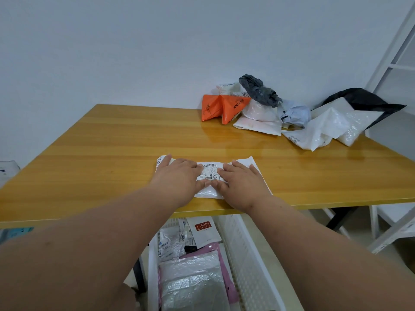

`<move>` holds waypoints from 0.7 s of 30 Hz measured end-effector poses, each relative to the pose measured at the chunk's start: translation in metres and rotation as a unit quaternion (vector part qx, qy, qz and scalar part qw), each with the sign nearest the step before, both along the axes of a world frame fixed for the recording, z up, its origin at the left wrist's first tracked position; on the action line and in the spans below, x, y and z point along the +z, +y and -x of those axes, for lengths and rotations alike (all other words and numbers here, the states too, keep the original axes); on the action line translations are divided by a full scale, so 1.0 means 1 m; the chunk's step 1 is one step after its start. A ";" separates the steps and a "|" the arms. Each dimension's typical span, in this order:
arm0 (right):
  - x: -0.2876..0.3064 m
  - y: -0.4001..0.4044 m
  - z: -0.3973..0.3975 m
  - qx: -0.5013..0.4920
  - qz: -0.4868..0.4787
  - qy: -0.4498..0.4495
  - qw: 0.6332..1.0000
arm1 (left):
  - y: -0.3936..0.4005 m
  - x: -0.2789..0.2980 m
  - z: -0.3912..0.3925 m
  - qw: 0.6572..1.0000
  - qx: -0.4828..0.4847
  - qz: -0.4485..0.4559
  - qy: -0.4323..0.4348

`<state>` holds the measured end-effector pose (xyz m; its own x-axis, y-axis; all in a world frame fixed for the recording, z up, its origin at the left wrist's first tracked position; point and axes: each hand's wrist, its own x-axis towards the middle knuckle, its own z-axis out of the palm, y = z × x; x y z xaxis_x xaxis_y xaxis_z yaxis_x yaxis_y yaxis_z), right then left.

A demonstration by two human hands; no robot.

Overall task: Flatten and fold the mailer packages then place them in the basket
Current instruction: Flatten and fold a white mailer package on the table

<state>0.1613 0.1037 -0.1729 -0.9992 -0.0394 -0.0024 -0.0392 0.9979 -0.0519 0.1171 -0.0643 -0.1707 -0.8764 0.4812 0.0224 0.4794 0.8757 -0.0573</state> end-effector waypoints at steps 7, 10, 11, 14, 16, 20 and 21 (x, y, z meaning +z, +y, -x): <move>0.002 -0.005 0.000 -0.002 -0.028 0.006 1.000 | 0.004 0.000 0.000 1.000 0.015 -0.009 0.009; 0.001 -0.006 0.000 -0.006 -0.035 0.009 0.999 | 0.005 0.000 -0.001 1.000 0.019 -0.008 0.009; 0.001 -0.007 0.001 -0.007 -0.038 0.010 0.999 | 0.005 0.000 0.000 1.000 0.021 -0.009 0.009; 0.001 -0.008 0.002 -0.010 -0.045 0.016 0.999 | 0.008 0.001 0.001 0.999 0.030 -0.005 0.011; 0.002 -0.006 0.002 -0.009 -0.048 0.013 0.999 | 0.008 0.001 0.002 0.999 0.032 -0.005 0.009; 0.002 0.002 0.001 -0.001 0.039 -0.030 0.999 | -0.004 0.000 0.001 0.999 0.008 -0.035 -0.033; 0.005 0.005 0.000 -0.006 0.096 -0.039 0.995 | -0.008 0.000 0.001 0.997 -0.001 -0.056 -0.053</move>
<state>0.1615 0.1085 -0.1683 -0.9966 -0.0357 -0.0739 -0.0166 0.9696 -0.2441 0.1156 -0.0724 -0.1706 -0.8754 0.4832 -0.0158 0.4799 0.8725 0.0921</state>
